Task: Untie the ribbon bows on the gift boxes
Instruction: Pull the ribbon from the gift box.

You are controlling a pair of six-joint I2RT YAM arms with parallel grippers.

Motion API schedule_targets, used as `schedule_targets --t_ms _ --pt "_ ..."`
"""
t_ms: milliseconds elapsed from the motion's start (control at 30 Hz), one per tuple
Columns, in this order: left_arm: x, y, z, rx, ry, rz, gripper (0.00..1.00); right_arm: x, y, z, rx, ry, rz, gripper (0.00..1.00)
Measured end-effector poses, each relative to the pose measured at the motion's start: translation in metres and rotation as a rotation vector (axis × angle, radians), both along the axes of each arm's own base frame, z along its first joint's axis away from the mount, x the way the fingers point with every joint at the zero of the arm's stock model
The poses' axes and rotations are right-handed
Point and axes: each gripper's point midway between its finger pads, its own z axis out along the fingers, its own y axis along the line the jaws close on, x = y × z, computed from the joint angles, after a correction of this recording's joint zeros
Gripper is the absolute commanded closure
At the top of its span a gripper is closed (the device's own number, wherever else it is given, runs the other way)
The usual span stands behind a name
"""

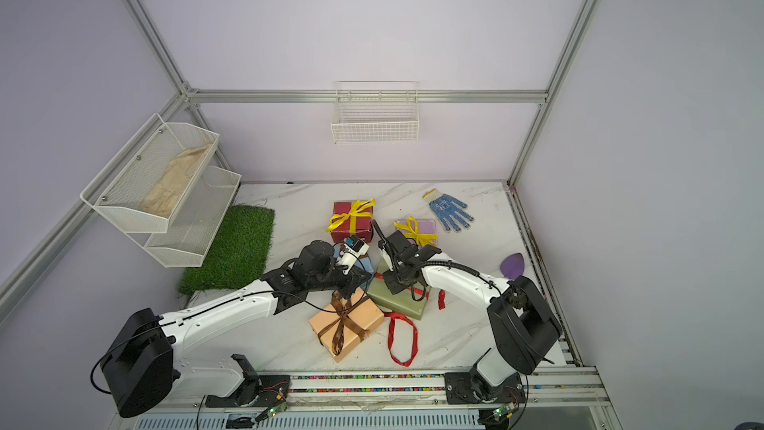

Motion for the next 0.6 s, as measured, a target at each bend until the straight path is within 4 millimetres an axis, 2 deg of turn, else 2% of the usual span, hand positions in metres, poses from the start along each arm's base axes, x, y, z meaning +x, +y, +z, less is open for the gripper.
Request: schedule_targets --t_ms 67,333,500,600 --pt "-0.001 -0.002 0.001 -0.008 0.001 -0.01 0.98 0.0 0.001 0.0 0.007 0.002 -0.006 1.0" --pt "-0.007 -0.017 0.005 -0.065 -0.004 -0.095 0.99 -0.003 0.005 0.006 0.064 0.012 -0.043 1.0" --pt "-0.004 -0.033 -0.017 -0.092 0.052 -0.131 1.0 -0.001 0.004 0.011 0.094 0.019 -0.078 1.0" --pt "-0.001 -0.04 -0.034 -0.092 0.093 -0.135 1.0 0.003 0.004 0.021 0.119 0.004 -0.105 1.0"
